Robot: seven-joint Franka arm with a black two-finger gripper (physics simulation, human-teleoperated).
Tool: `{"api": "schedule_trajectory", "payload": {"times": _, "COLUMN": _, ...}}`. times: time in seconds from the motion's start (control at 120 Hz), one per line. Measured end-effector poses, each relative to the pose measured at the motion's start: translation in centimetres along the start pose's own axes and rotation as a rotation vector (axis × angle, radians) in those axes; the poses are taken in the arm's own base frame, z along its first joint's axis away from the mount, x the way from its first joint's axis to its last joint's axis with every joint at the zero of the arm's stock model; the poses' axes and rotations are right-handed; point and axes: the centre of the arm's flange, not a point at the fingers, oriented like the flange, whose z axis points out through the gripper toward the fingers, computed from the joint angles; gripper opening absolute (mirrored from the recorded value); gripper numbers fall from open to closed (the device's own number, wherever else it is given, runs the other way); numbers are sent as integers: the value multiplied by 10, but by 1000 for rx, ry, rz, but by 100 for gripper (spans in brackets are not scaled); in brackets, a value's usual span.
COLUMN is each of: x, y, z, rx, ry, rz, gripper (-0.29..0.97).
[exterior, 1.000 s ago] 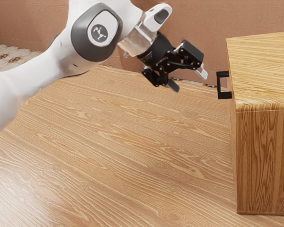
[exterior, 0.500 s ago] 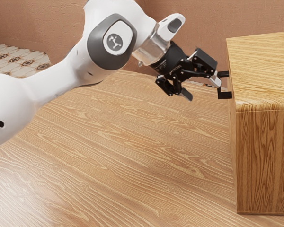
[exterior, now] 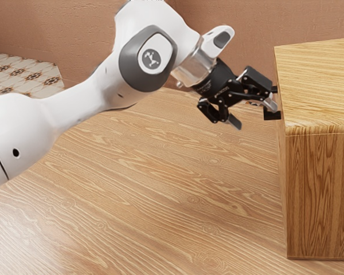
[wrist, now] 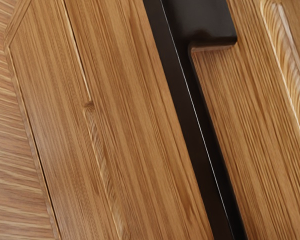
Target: Pull the drawer handle with one arm to open the drawer
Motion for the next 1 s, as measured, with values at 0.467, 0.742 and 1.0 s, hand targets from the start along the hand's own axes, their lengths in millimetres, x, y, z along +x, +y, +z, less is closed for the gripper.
{"api": "schedule_trajectory", "payload": {"times": 0.467, "x": 8, "y": -20, "z": -13, "rx": 34, "ry": 21, "rz": -20, "gripper": 68}}
{"api": "schedule_trajectory", "payload": {"times": 0.742, "x": 8, "y": -41, "z": -29, "rx": 60, "ry": 35, "rz": -49, "gripper": 68}}
{"api": "schedule_trajectory", "payload": {"times": 1.0, "x": -1, "y": -63, "z": -44, "rx": 78, "ry": 37, "rz": -88, "gripper": 68}}
